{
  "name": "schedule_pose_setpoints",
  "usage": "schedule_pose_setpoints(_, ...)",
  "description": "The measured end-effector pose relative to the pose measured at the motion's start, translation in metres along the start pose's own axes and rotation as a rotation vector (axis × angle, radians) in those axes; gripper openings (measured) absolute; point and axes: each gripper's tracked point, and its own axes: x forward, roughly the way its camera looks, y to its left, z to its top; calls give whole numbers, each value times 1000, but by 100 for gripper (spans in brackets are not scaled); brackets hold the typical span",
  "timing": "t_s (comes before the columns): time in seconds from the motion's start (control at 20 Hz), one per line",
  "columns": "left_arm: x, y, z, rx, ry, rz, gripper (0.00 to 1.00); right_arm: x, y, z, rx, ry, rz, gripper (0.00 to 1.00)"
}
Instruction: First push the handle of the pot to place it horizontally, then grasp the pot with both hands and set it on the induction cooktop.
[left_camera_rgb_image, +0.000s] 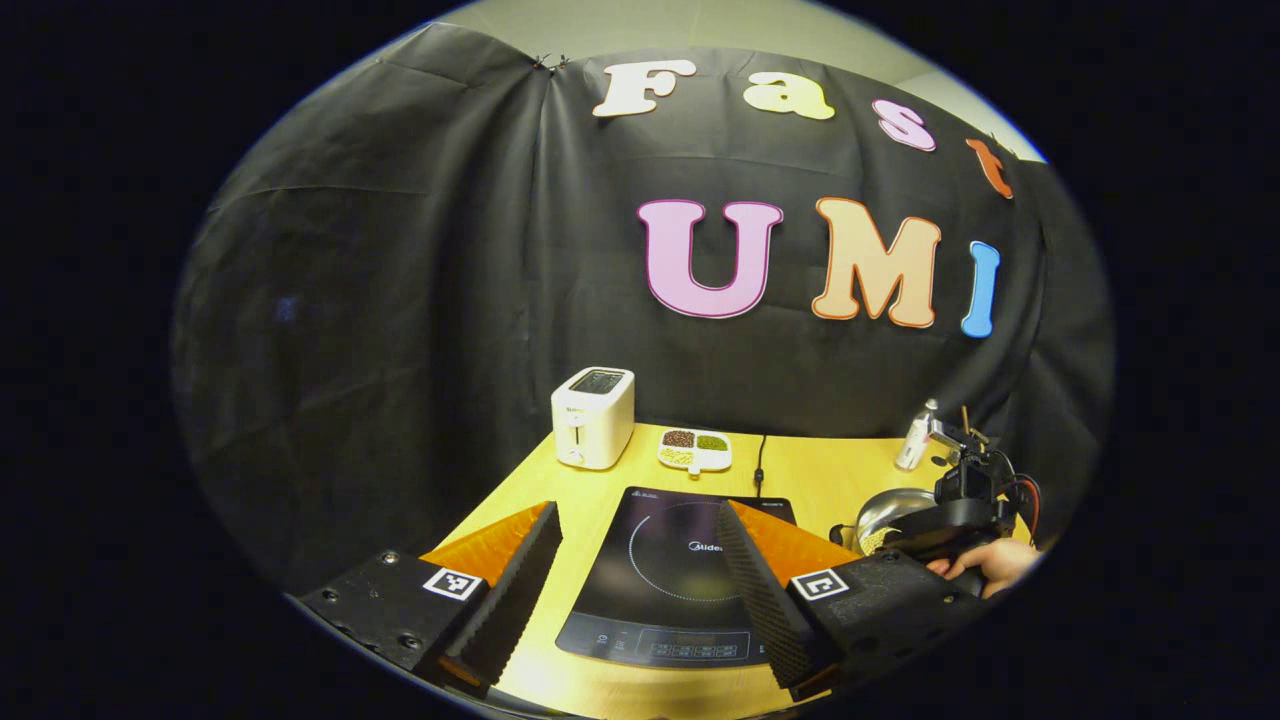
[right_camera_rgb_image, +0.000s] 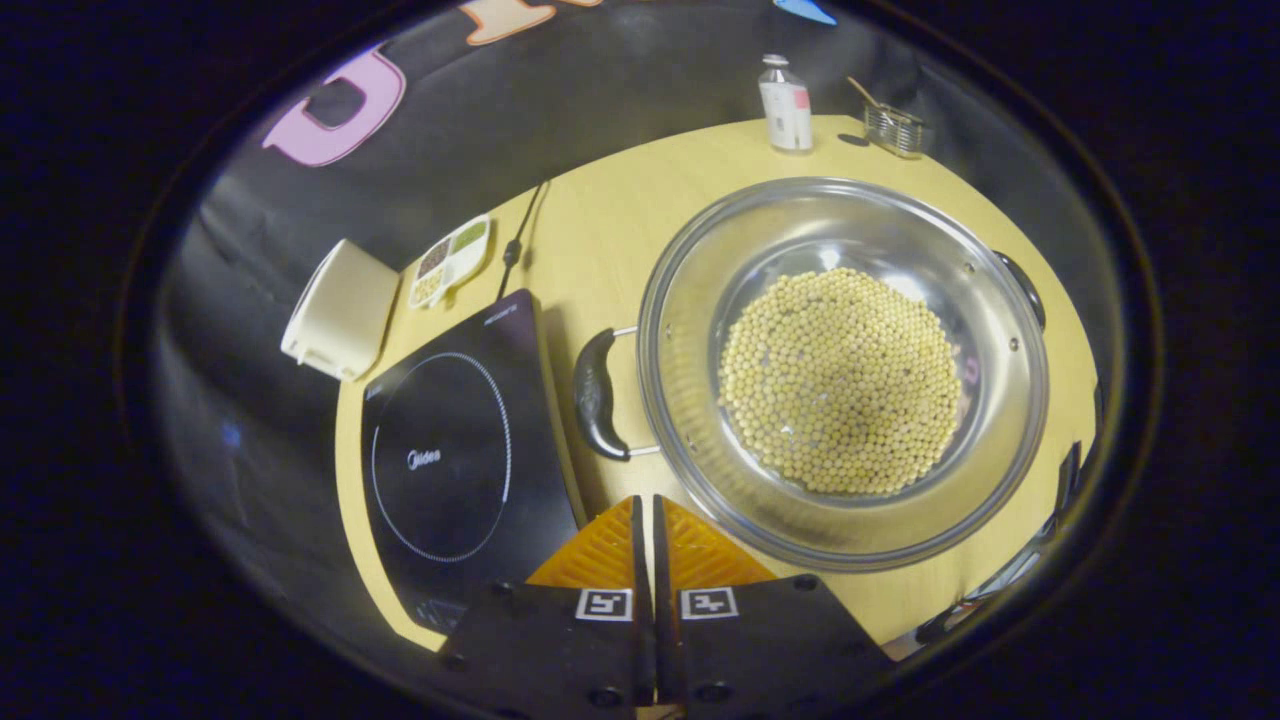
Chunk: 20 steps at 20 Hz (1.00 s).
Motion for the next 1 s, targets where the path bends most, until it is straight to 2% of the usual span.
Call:
schedule_pose_setpoints(0.2, 5, -12, -5, -15, 22, -41, 96, -30, -4, -11, -57, 7, 68, 4)
schedule_pose_setpoints(0.4, 9, -27, -8, -30, 35, -98, 96, -58, -18, -9, -40, -22, 98, 5)
schedule_pose_setpoints(0.45, 11, -31, -10, -37, 43, -114, 96, -63, -23, -7, -36, -31, 98, 16)
schedule_pose_setpoints(0.55, 13, -39, -15, -51, 62, -143, 96, -73, -35, -6, -26, -40, 95, 17)
schedule_pose_setpoints(0.65, 15, -48, -18, -63, 77, -162, 96, -73, -55, -2, -16, -56, 66, 34)
schedule_pose_setpoints(0.7, 17, -52, -21, -65, 85, -170, 96, -75, -65, 1, -8, -65, 58, 23)
schedule_pose_setpoints(0.8, 22, -63, -25, -55, 102, -183, 96, -76, -78, 3, 22, -60, 61, 47)
schedule_pose_setpoints(0.85, 24, -70, -28, -43, 115, -189, 92, -77, -85, 4, 32, -60, 62, 60)
schedule_pose_setpoints(0.9, 26, -76, -30, -31, 125, -197, 96, -80, -93, 9, 39, -58, 61, 74)
schedule_pose_setpoints(0.95, 28, -85, -31, -19, 134, -207, 96, -81, -102, 14, 45, -57, 60, 65)
schedule_pose_setpoints(1.0, 30, -93, -34, -6, 146, -218, 96, -83, -110, 19, 53, -59, 59, 67)
